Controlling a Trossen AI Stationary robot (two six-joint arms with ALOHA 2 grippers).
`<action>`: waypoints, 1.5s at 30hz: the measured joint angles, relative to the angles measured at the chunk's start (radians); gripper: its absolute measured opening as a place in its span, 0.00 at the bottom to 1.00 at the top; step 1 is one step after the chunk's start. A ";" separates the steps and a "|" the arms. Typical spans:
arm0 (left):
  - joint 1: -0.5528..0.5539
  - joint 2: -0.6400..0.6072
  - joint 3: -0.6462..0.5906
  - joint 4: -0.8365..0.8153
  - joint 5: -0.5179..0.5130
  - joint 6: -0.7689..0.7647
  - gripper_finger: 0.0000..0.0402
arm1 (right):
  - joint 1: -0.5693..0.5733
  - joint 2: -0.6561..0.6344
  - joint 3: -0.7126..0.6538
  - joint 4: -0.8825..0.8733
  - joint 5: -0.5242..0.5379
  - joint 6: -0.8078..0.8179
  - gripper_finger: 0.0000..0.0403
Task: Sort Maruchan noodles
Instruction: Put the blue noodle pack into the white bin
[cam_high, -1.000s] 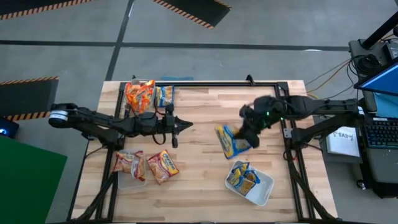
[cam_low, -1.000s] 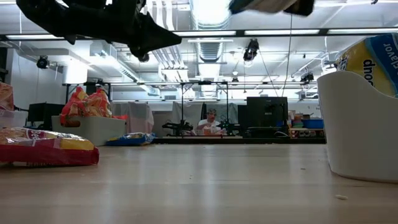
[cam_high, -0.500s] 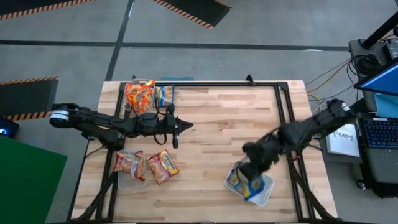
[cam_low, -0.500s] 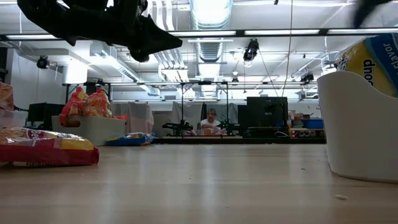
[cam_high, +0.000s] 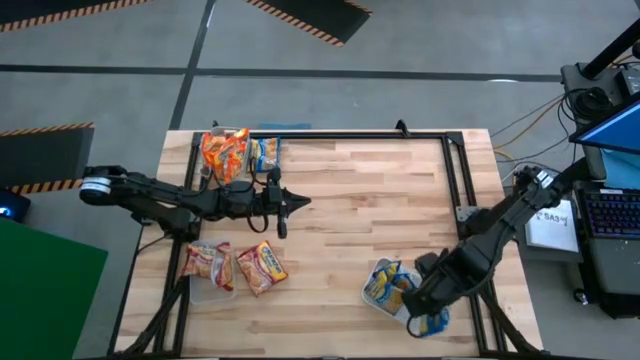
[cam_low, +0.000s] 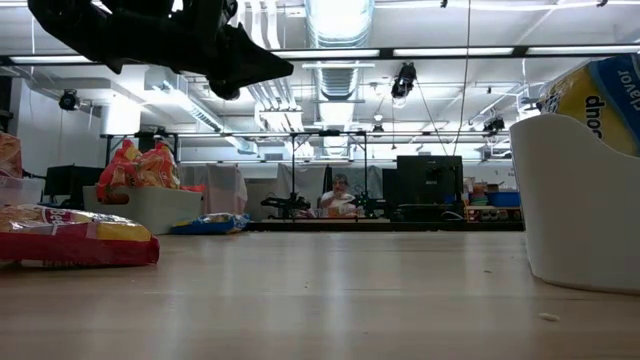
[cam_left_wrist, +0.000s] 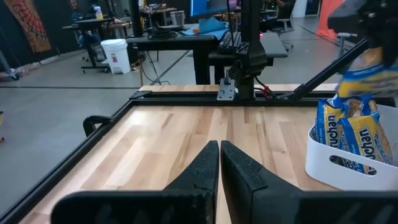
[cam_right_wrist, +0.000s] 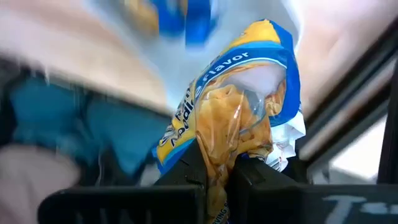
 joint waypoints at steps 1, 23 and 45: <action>0.000 0.000 0.000 0.000 0.000 0.000 0.00 | 0.000 0.004 0.000 -0.008 0.030 0.000 0.04; 0.000 0.000 0.000 -0.006 0.000 0.021 0.00 | -0.020 0.181 -0.004 -0.007 0.063 0.070 0.04; 0.000 0.000 0.000 -0.026 0.000 -0.002 0.00 | -0.020 0.181 -0.006 -0.075 0.066 0.023 0.06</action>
